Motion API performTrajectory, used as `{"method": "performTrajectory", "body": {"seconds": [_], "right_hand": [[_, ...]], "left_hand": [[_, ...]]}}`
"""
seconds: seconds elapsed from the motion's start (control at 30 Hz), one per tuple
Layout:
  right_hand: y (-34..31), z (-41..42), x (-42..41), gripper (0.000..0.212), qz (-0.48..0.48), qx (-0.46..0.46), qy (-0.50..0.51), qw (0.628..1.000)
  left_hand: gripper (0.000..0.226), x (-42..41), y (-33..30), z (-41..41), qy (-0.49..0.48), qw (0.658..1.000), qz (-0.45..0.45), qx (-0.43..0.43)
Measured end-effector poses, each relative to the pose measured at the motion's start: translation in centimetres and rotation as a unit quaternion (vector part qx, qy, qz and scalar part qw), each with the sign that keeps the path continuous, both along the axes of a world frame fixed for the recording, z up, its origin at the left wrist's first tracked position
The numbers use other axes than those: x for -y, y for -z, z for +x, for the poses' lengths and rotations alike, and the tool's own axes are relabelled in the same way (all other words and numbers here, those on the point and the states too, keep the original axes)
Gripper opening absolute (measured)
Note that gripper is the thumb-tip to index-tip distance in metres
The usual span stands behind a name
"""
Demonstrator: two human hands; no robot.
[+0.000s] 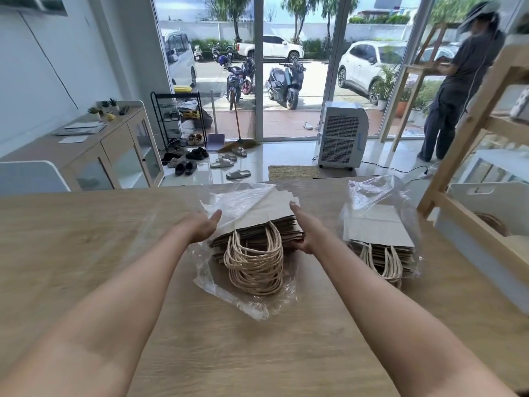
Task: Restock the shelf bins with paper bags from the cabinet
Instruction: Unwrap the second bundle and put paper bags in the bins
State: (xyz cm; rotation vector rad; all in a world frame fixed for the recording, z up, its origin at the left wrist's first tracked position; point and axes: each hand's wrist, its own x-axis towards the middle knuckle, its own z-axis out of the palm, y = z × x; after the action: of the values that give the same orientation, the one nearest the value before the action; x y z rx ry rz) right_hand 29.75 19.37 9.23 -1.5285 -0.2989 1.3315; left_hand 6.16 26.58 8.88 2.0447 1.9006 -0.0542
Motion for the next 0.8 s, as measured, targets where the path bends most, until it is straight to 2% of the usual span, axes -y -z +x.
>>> {"method": "performTrajectory", "body": {"seconds": [0.1, 0.17, 0.23, 0.3, 0.37, 0.43, 0.57, 0.63, 0.73, 0.8], "right_hand": [[0.7, -0.6, -0.5, 0.085, 0.037, -0.048, 0.021, 0.998], [0.4, -1.7, 0.1, 0.075, 0.062, -0.078, 0.032, 0.995], [0.4, -2.7, 0.6, 0.081, 0.075, -0.113, 0.051, 0.989], [1.7, -2.8, 0.0, 0.103, 0.083, -0.135, 0.043, 0.986], [5.0, -2.3, -2.4, 0.136, 0.055, -0.111, 0.016, 0.992], [7.3, -2.0, -4.1, 0.147, 0.026, -0.111, 0.029, 0.993], [7.1, -3.3, -3.8, 0.137, 0.029, -0.117, 0.075, 0.99], [5.2, -4.2, -2.3, 0.128, 0.031, -0.13, 0.021, 0.991], [1.8, -5.3, 0.3, 0.093, 0.04, -0.159, -0.107, 0.981], [1.0, -5.3, 0.5, 0.063, 0.038, -0.13, -0.121, 0.983]], "left_hand": [[0.08, -0.2, 0.2, -0.5, 0.008, 1.0, -0.006, 0.016], [0.081, -0.2, 0.6, -0.6, 0.012, 1.0, -0.007, 0.016], [0.082, -0.2, 0.9, -0.6, 0.004, 1.0, -0.008, 0.014], [0.083, 0.0, 0.8, -0.4, 0.002, 1.0, -0.011, 0.018], [0.082, 0.1, 0.7, -0.2, 0.002, 1.0, -0.01, 0.028], [0.082, 0.3, 0.6, -0.1, 0.0, 0.999, -0.013, 0.04], [0.088, 0.5, 0.7, 0.1, -0.006, 0.997, -0.027, 0.075], [0.087, 0.9, 0.4, 0.1, -0.005, 0.996, -0.029, 0.084], [0.084, 1.3, 0.3, 0.2, -0.001, 0.996, -0.027, 0.084], [0.081, 1.4, 0.1, 0.3, 0.002, 0.997, -0.026, 0.078]]}}
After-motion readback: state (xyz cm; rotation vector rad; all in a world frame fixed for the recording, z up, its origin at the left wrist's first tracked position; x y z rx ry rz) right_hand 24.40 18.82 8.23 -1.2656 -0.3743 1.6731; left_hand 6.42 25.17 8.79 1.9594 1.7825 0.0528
